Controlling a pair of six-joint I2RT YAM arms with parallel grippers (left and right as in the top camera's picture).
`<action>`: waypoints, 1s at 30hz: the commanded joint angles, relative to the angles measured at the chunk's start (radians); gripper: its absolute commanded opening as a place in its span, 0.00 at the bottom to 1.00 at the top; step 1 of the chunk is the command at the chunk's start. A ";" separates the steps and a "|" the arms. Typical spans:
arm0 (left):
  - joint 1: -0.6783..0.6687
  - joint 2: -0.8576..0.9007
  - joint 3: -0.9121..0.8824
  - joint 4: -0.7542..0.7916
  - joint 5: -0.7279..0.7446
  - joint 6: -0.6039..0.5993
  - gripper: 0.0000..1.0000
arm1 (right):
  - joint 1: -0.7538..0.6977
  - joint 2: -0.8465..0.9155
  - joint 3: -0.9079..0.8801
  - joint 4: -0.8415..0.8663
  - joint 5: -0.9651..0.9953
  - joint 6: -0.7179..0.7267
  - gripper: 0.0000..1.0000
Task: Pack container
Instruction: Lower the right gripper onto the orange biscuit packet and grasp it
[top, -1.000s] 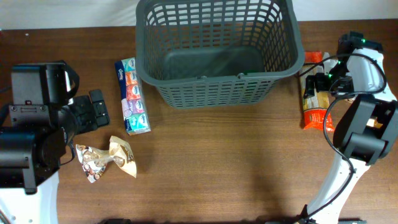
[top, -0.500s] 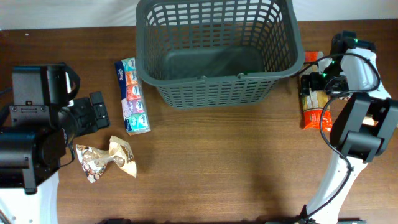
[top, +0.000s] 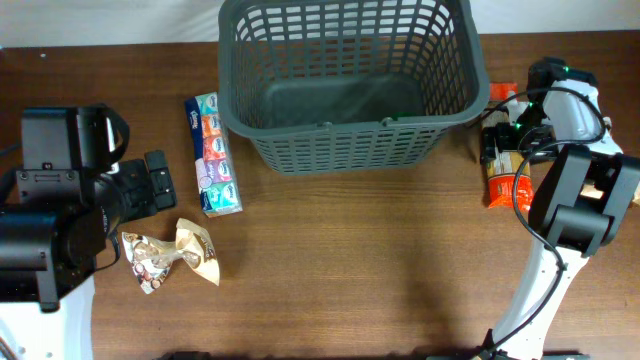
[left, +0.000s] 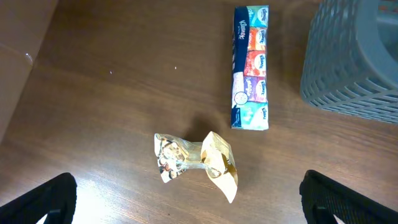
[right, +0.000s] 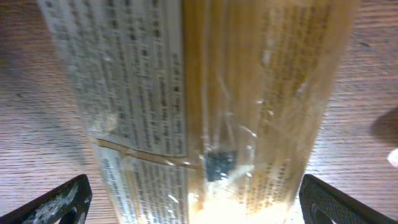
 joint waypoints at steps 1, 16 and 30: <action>0.008 0.003 0.001 -0.001 -0.014 0.005 0.99 | 0.002 0.012 -0.007 -0.004 0.055 0.008 0.99; 0.008 0.003 0.001 -0.011 -0.015 0.005 0.99 | 0.002 0.014 -0.009 -0.007 0.039 0.007 0.99; 0.008 0.003 0.001 -0.014 -0.015 0.005 0.99 | 0.002 0.032 -0.009 -0.007 0.038 0.005 0.99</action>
